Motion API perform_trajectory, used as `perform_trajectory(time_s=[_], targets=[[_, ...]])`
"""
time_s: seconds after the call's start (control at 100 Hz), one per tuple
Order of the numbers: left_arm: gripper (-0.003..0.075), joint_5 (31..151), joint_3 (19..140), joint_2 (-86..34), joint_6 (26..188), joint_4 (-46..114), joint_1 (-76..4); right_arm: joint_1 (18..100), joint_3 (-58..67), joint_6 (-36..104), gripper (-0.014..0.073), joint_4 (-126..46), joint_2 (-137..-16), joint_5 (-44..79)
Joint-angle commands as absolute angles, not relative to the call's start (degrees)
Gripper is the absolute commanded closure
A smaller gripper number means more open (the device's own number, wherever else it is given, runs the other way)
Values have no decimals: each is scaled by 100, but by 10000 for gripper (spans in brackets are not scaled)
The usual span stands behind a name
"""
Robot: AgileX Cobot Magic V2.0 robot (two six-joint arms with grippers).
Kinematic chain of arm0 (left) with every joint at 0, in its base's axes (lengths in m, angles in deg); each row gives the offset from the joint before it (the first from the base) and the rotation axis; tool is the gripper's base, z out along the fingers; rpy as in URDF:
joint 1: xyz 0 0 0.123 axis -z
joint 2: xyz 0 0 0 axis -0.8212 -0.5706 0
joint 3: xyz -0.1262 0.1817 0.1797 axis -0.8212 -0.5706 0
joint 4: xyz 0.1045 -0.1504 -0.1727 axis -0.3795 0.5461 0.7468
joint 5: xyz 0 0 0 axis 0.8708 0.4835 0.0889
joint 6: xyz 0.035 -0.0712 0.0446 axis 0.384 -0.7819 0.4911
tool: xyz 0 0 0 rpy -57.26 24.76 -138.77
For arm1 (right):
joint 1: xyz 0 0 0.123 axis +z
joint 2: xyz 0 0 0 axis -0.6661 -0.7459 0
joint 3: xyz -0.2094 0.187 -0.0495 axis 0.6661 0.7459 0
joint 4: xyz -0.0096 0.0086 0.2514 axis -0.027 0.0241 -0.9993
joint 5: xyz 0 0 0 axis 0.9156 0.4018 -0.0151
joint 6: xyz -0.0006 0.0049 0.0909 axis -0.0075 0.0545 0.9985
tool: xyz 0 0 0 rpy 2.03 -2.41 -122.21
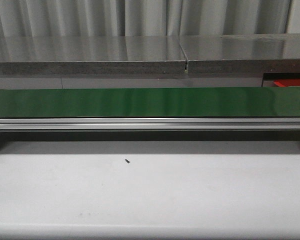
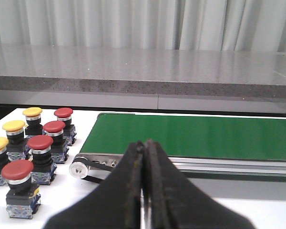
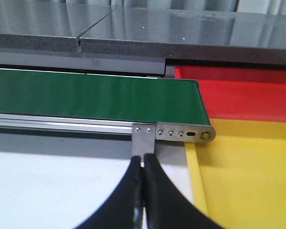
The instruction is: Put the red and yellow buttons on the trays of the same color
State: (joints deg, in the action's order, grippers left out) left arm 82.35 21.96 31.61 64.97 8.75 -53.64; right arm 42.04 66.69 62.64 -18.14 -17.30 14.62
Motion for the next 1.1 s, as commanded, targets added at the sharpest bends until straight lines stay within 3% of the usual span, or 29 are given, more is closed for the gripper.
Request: perform_trajectory(time_s=[0.0, 0.35, 0.54, 0.72, 1.09], targets=[[739, 7728, 2148, 3357, 6428, 888, -5325, 4206, 6665, 6257, 660, -1769, -1763, 995], [739, 7605, 2211, 3357, 6428, 913, -5325, 4206, 6665, 6257, 660, -1769, -1763, 995], [739, 7811, 2844, 3165, 6428, 1253, -5325, 4206, 6665, 6257, 660, -1769, -1763, 995], [739, 8724, 3926, 2278, 6428, 1264, -5325, 4206, 6665, 6257, 660, -1769, -1763, 995], [739, 12019, 6683, -646, 6428, 1264, -5325, 4206, 6665, 6257, 660, -1769, -1763, 995]])
